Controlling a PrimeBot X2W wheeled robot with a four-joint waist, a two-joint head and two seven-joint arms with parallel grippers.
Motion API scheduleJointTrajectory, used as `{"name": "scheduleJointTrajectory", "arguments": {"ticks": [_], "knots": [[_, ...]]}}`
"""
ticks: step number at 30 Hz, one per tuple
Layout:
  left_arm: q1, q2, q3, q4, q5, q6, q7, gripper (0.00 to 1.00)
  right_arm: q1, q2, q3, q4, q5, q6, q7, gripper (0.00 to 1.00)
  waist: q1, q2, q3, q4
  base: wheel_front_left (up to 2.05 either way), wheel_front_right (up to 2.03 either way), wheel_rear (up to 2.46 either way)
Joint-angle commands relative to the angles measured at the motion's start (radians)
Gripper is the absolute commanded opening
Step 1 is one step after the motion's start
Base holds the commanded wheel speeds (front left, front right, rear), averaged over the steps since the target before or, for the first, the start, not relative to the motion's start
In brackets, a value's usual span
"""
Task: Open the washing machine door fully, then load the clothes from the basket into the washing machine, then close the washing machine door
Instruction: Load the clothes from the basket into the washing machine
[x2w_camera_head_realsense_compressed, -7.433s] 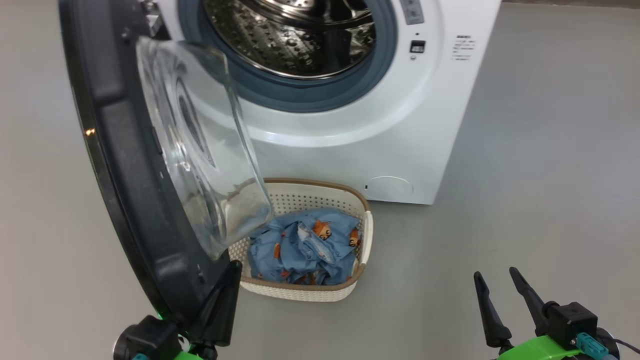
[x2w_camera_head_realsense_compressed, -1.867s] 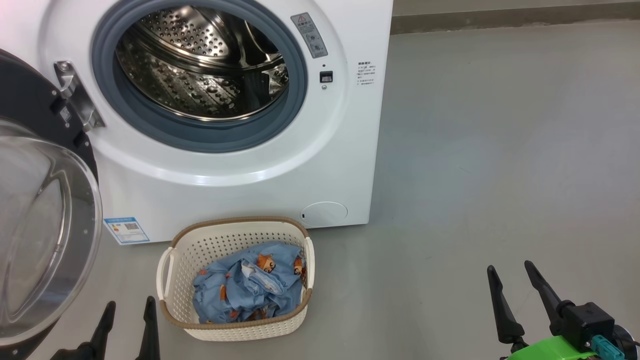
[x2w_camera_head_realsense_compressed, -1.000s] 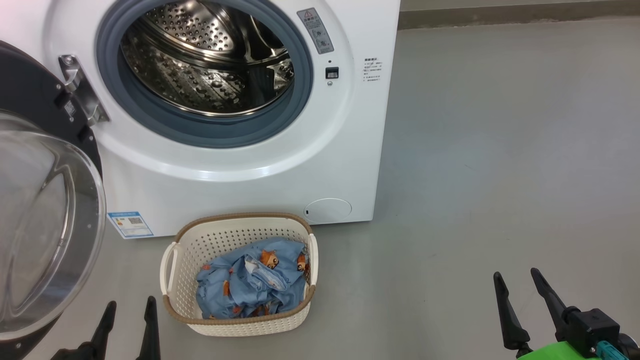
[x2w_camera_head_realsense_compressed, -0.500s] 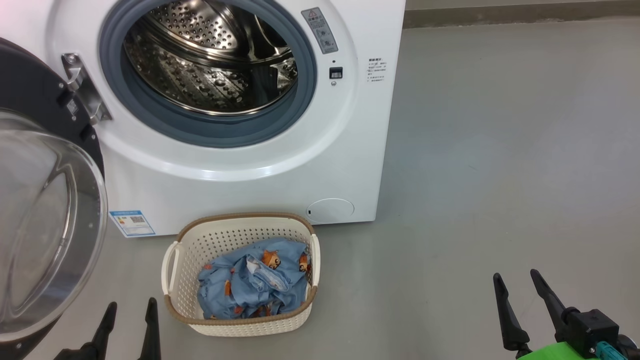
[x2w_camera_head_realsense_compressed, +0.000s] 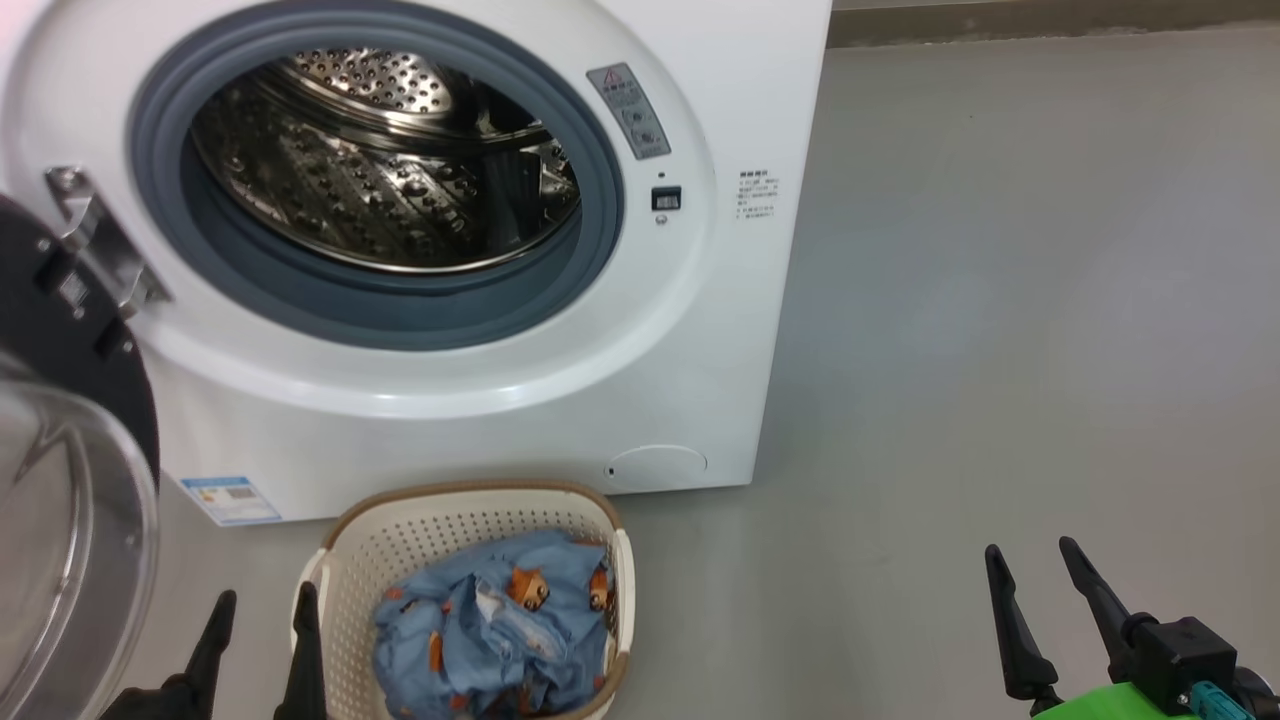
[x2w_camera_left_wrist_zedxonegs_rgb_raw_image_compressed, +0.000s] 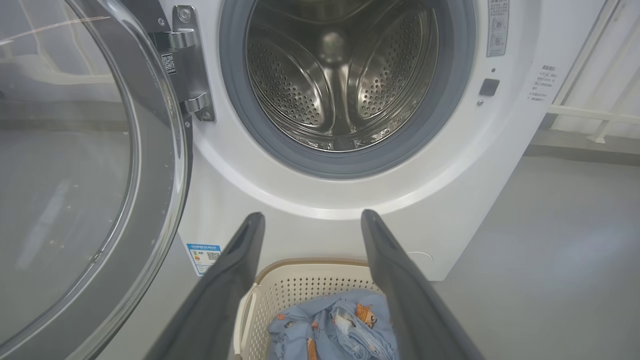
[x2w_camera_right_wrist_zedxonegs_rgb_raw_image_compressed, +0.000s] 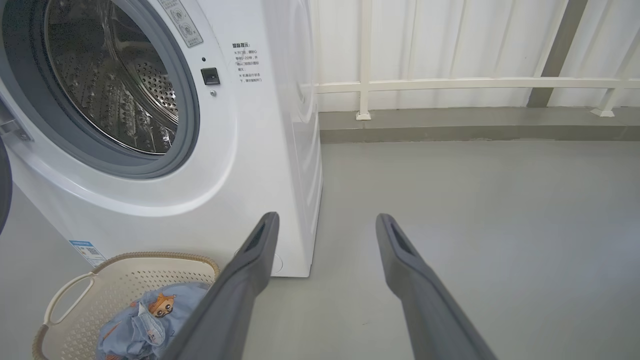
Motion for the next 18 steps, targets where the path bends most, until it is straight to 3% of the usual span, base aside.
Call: {"name": "scheduleJointTrajectory", "arguments": {"ticks": [1, 9, 18], "knots": [[-0.044, 0.011, 0.044, -0.029, 0.006, -0.002, -0.006, 1.00, -0.032, -0.009, 0.029, -0.024, 0.003, 0.003, -0.008, 1.00, 0.0000, 0.0000, 0.007, 0.000, 1.76, -1.76, 0.00], [-0.047, 0.009, 0.044, -0.022, 0.015, -0.002, -0.006, 1.00, -0.042, -0.009, 0.034, -0.022, 0.009, 0.003, -0.008, 1.00, 0.0000, 0.0000, 0.025, -0.001, 1.26, -1.26, 0.00], [-0.049, 0.023, 0.012, -0.012, -0.005, -0.002, -0.006, 1.00, -0.049, -0.009, 0.036, -0.015, 0.015, 0.003, -0.008, 1.00, 0.0000, 0.0000, 0.033, 0.000, 0.22, -0.22, 0.00]]}}
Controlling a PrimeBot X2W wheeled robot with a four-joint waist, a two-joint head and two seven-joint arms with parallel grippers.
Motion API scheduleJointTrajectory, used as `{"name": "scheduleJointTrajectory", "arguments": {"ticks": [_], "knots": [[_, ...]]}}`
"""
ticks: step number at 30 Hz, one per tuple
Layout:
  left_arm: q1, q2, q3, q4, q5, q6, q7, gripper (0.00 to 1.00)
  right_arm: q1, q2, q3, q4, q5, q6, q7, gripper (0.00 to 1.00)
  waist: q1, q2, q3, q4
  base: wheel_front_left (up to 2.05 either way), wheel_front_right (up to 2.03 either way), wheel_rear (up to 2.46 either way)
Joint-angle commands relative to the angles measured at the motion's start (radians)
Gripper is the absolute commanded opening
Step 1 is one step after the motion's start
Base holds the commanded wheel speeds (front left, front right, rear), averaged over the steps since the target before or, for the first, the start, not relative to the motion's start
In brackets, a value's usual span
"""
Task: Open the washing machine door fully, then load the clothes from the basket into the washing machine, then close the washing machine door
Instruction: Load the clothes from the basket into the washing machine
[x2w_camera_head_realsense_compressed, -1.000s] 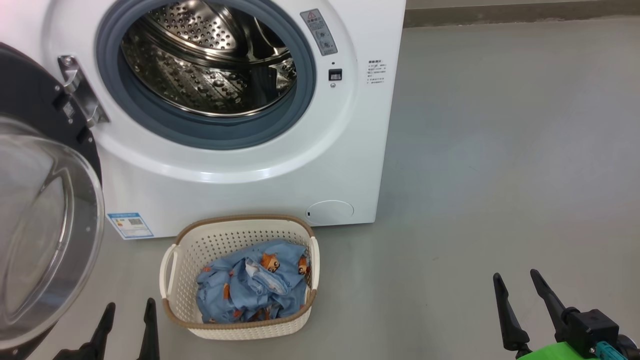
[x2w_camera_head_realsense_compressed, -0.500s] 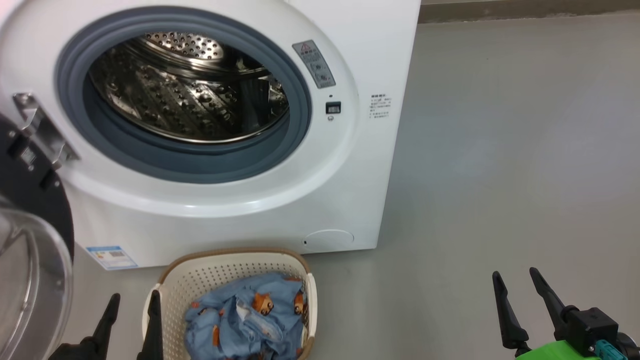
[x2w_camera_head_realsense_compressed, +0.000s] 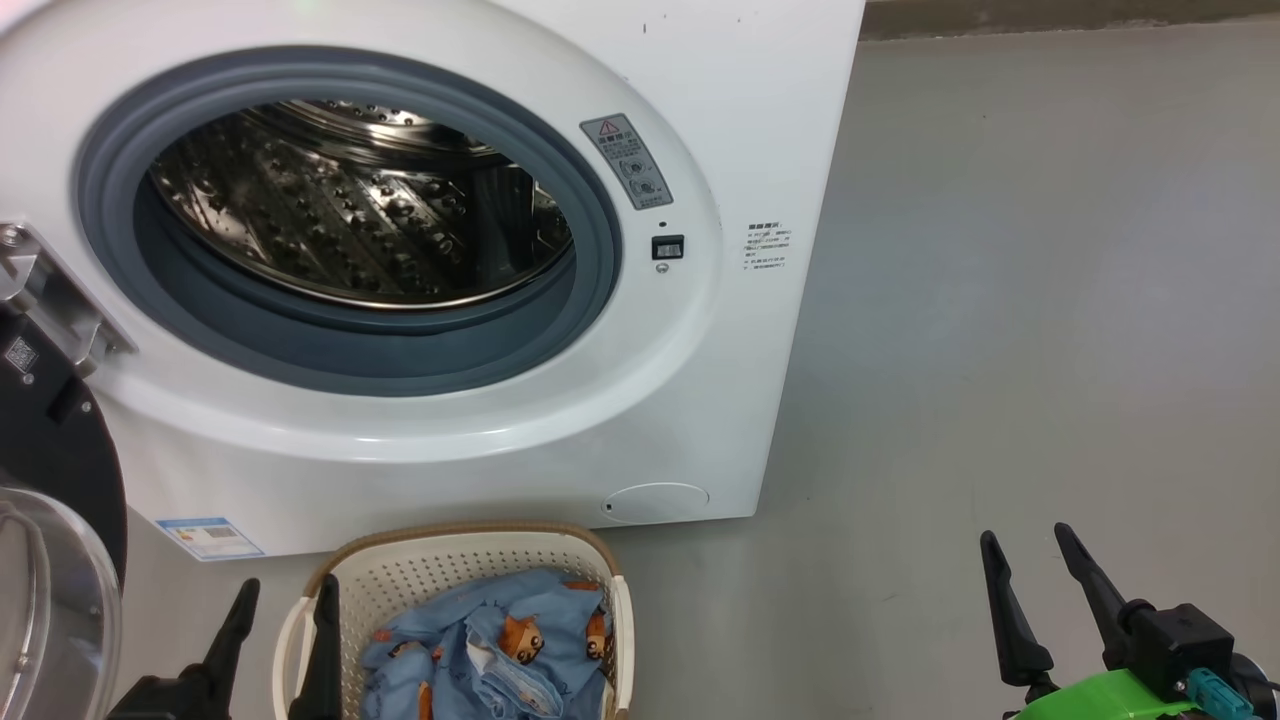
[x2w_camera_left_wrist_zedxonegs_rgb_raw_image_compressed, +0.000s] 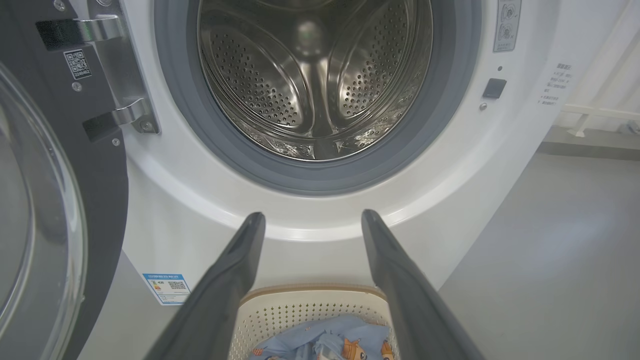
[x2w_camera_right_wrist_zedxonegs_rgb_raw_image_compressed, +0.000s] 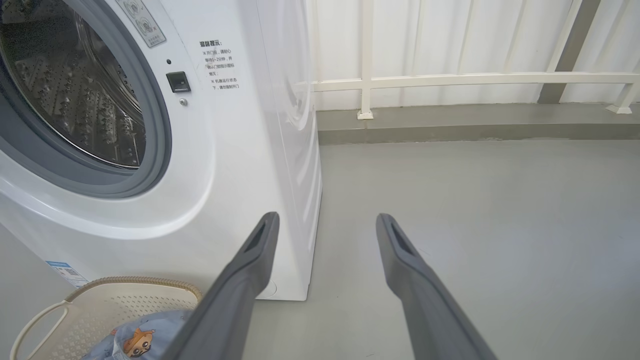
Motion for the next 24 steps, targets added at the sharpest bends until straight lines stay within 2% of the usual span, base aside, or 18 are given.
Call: {"name": "scheduleJointTrajectory", "arguments": {"ticks": [1, 24], "knots": [[-0.031, 0.021, 0.027, -0.017, -0.006, -0.002, -0.006, 1.00, -0.027, -0.009, 0.030, -0.019, 0.006, 0.003, -0.008, 1.00, 0.0000, 0.0000, -0.001, 0.000, 0.00, 0.00, 0.00], [-0.023, 0.029, -0.007, 0.000, -0.037, -0.002, -0.006, 1.00, -0.024, -0.009, 0.033, -0.006, 0.013, 0.003, -0.008, 1.00, 0.0000, 0.0000, -0.007, 0.001, 0.00, 0.00, 0.00]]}}
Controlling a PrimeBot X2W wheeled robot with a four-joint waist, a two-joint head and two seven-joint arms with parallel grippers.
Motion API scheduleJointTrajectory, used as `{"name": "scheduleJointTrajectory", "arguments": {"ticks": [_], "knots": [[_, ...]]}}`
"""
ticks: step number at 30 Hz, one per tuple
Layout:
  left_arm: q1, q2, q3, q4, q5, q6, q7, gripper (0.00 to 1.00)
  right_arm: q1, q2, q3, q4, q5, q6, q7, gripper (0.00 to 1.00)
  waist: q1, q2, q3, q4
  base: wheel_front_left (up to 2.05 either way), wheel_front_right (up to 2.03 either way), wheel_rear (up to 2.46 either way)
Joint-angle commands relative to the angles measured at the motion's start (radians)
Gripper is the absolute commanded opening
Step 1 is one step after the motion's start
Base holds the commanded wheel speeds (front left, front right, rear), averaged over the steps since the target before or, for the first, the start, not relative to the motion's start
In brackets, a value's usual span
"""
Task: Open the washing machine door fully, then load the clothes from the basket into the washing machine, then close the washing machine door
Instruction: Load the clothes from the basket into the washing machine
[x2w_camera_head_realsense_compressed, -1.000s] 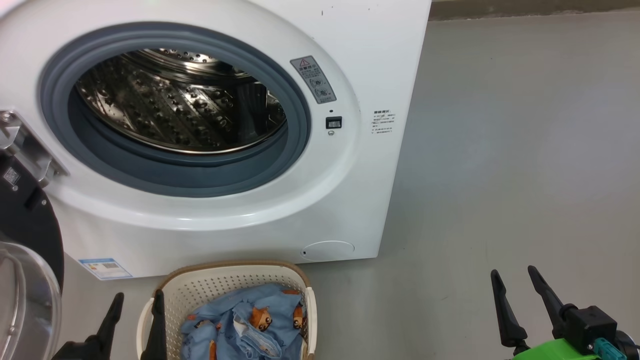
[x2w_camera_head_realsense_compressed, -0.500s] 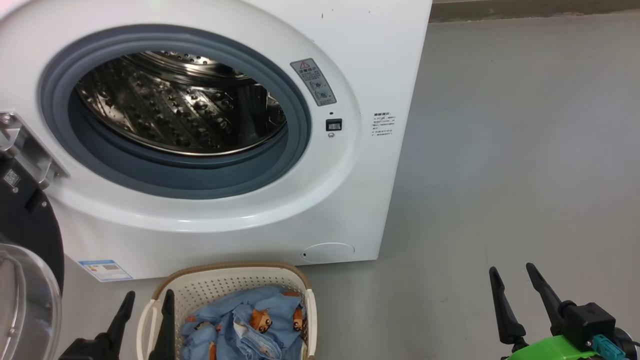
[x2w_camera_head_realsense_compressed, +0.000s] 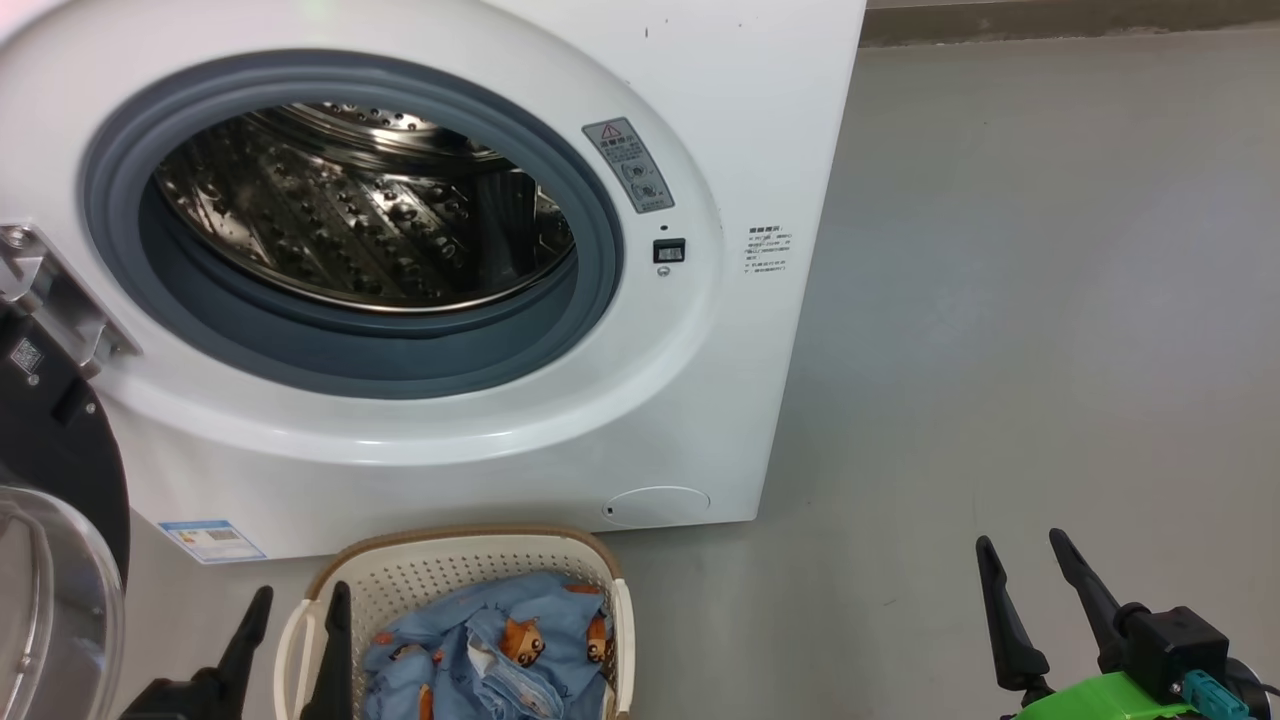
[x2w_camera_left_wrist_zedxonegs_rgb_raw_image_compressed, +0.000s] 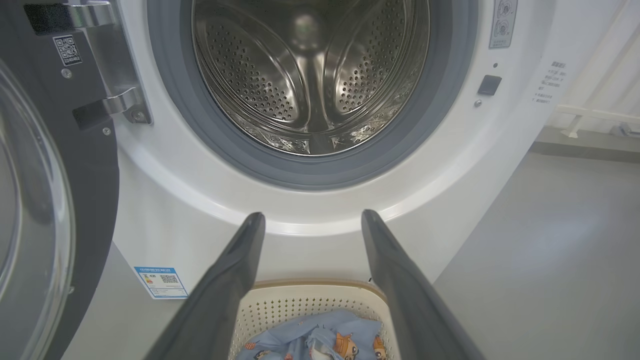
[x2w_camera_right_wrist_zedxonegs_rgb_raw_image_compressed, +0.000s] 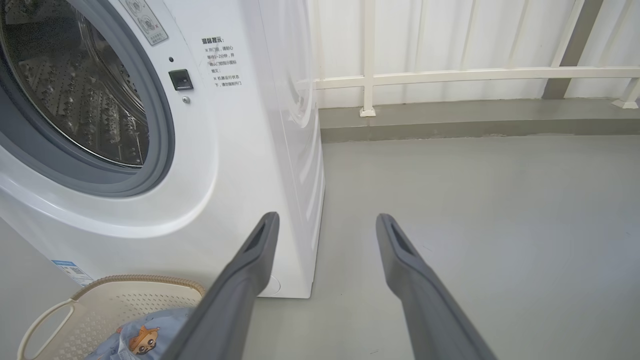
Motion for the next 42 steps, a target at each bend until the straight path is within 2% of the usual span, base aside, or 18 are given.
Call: {"name": "scheduleJointTrajectory", "arguments": {"ticks": [1, 11, 23, 31, 42], "knots": [[-0.022, 0.017, 0.022, -0.010, 0.001, -0.002, -0.006, 1.00, -0.023, -0.009, 0.028, -0.022, 0.003, 0.003, -0.008, 1.00, 0.0000, -0.0001, 0.000, -0.001, 0.00, 0.00, 0.00], [-0.029, 0.034, -0.025, 0.032, -0.021, -0.002, -0.006, 1.00, -0.029, -0.009, 0.035, -0.024, 0.014, 0.003, -0.008, 1.00, 0.0000, -0.0001, 0.034, -0.007, 0.00, 0.00, 0.00], [-0.105, 0.053, -0.131, 0.108, -0.084, -0.002, -0.006, 1.00, -0.080, -0.009, 0.070, -0.035, 0.029, 0.003, -0.008, 1.00, 0.0000, -0.0001, 0.154, -0.037, 0.00, 0.00, 0.00], [-0.183, 0.073, -0.169, 0.177, -0.126, -0.002, -0.006, 1.00, -0.119, -0.009, 0.083, -0.042, 0.032, 0.003, -0.008, 1.00, 0.0000, -0.0001, 0.252, -0.078, 0.00, 0.00, 0.00], [-0.300, 0.128, -0.225, 0.305, -0.168, -0.002, -0.006, 1.00, -0.162, -0.009, 0.106, -0.059, 0.052, 0.003, -0.008, 1.00, 0.0000, -0.0001, 0.397, -0.148, 0.00, 0.00, 0.00]]}}
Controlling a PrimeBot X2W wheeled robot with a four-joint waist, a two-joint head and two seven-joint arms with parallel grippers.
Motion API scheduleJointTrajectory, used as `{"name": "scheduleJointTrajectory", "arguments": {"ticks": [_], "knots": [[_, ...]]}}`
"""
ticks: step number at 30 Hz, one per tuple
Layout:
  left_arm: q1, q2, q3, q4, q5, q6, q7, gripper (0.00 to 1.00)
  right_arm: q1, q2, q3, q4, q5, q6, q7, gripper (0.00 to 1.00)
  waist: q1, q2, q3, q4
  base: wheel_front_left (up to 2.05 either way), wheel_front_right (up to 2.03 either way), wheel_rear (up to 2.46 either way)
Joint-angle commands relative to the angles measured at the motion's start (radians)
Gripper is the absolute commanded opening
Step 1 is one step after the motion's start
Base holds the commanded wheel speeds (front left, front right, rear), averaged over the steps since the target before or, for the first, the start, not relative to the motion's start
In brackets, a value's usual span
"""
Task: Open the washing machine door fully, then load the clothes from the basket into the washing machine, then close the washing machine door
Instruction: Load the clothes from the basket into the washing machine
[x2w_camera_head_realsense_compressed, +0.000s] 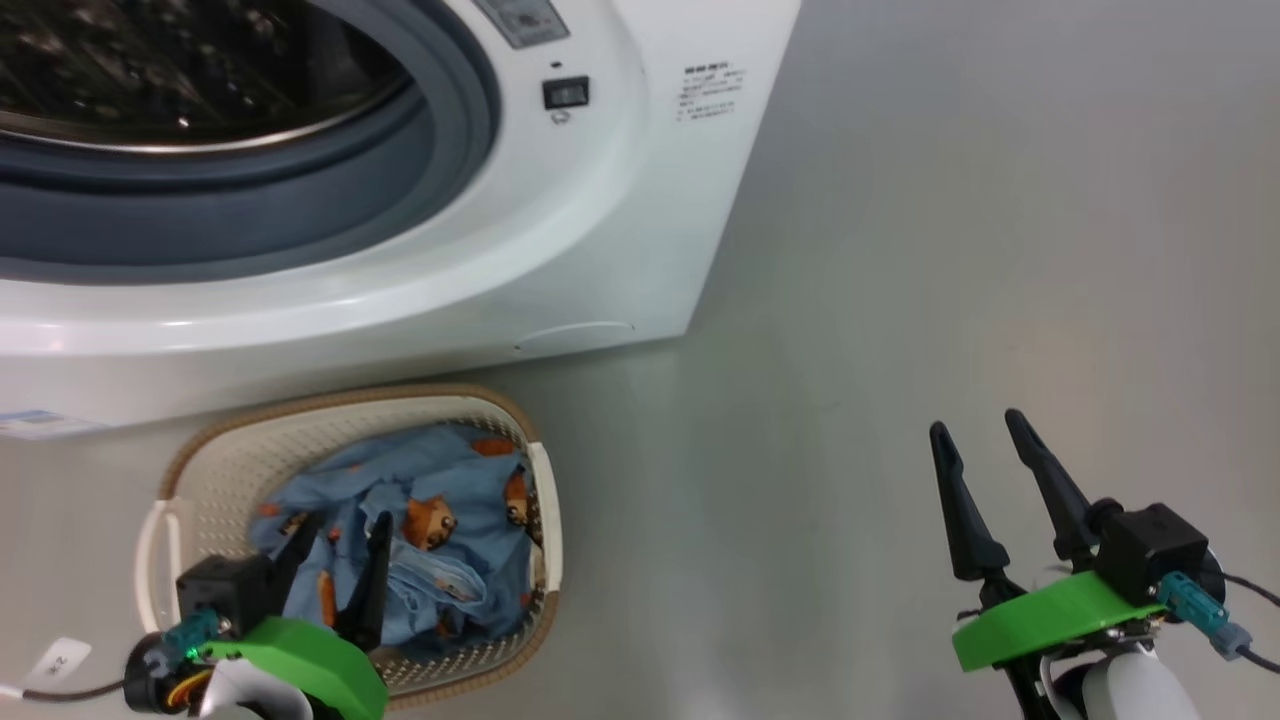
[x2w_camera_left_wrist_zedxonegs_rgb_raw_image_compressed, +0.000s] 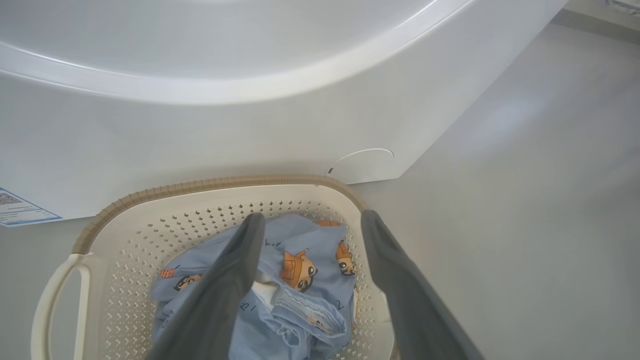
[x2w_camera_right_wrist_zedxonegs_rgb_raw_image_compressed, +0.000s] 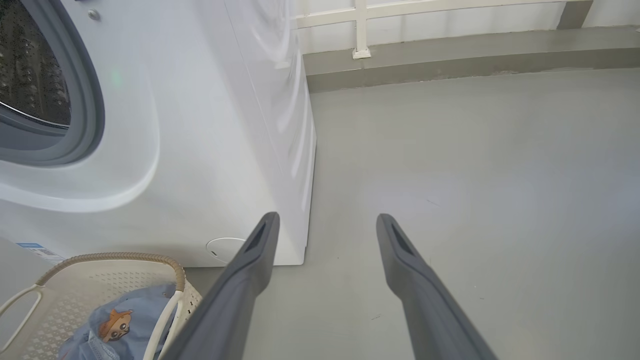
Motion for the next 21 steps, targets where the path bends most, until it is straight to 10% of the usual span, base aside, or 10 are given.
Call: {"name": "scheduleJointTrajectory", "arguments": {"ticks": [1, 21], "knots": [[-0.029, 0.035, 0.024, 0.011, -0.015, -0.002, -0.006, 1.00, -0.018, -0.007, 0.033, -0.027, 0.013, 0.003, -0.007, 1.00, 0.0000, -0.0001, 0.078, -0.053, 0.00, 0.00, 0.00], [-0.204, 0.106, 0.060, 0.307, -0.067, -0.003, -0.006, 1.00, -0.076, -0.007, 0.078, -0.060, 0.063, 0.003, -0.007, 1.00, 0.0000, -0.0001, 0.277, -0.156, 0.00, 0.00, 0.00]]}}
